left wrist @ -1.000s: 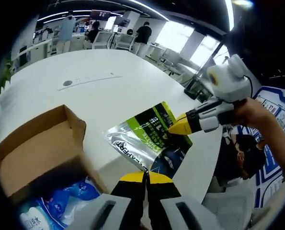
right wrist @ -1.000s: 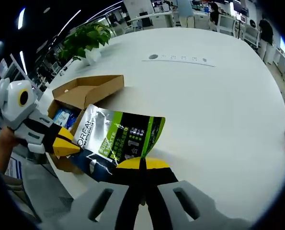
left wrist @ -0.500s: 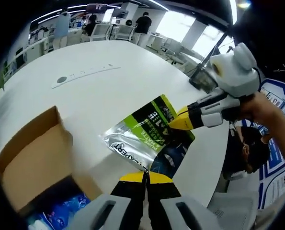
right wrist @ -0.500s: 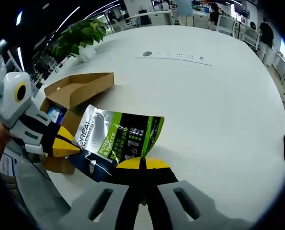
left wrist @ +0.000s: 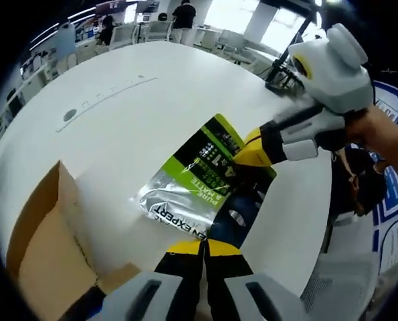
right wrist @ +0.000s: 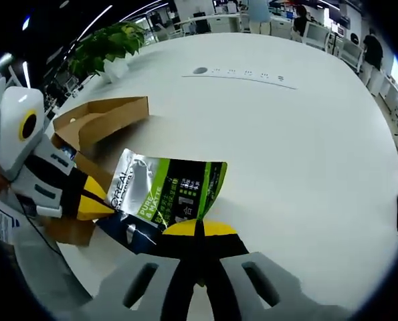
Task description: Operate the shoe box by opening the lid, removing the specified soft item, and placing it in the target area until the item is outside and the box remains undamaged.
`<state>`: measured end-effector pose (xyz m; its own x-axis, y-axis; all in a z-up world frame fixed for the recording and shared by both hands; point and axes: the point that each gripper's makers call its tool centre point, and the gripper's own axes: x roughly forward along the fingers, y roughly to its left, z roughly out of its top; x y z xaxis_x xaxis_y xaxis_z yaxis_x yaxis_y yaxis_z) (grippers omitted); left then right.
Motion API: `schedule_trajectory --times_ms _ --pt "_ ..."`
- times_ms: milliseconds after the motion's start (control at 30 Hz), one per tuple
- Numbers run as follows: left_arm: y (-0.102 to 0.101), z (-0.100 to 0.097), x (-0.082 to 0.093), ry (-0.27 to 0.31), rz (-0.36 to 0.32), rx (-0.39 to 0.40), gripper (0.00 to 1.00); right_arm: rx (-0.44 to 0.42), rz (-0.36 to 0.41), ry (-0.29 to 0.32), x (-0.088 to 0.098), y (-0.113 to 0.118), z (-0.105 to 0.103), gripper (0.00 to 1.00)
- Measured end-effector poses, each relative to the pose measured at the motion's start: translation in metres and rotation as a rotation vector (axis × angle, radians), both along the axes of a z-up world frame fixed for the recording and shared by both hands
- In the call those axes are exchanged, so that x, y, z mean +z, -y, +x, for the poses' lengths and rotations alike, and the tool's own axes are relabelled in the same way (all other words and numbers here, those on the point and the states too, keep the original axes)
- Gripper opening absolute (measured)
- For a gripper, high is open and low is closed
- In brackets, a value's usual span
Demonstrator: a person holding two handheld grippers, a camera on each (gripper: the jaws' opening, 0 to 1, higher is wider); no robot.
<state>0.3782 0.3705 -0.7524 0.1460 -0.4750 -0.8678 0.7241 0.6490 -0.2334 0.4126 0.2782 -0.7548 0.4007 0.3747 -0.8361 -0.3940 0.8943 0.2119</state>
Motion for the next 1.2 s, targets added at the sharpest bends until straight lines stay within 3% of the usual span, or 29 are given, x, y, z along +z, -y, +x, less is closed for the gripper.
schedule_trajectory --times_ms 533,833,1200 --pt "0.002 0.009 -0.024 0.066 0.143 -0.141 0.0 -0.019 -0.006 0.002 -0.024 0.003 0.006 0.0" --pt "0.0 0.014 -0.028 0.086 0.171 -0.162 0.0 -0.035 -0.004 0.003 -0.032 0.004 0.009 0.0" --pt "-0.005 0.014 -0.032 0.092 0.199 -0.171 0.02 0.005 -0.04 0.024 -0.035 0.005 0.01 0.03"
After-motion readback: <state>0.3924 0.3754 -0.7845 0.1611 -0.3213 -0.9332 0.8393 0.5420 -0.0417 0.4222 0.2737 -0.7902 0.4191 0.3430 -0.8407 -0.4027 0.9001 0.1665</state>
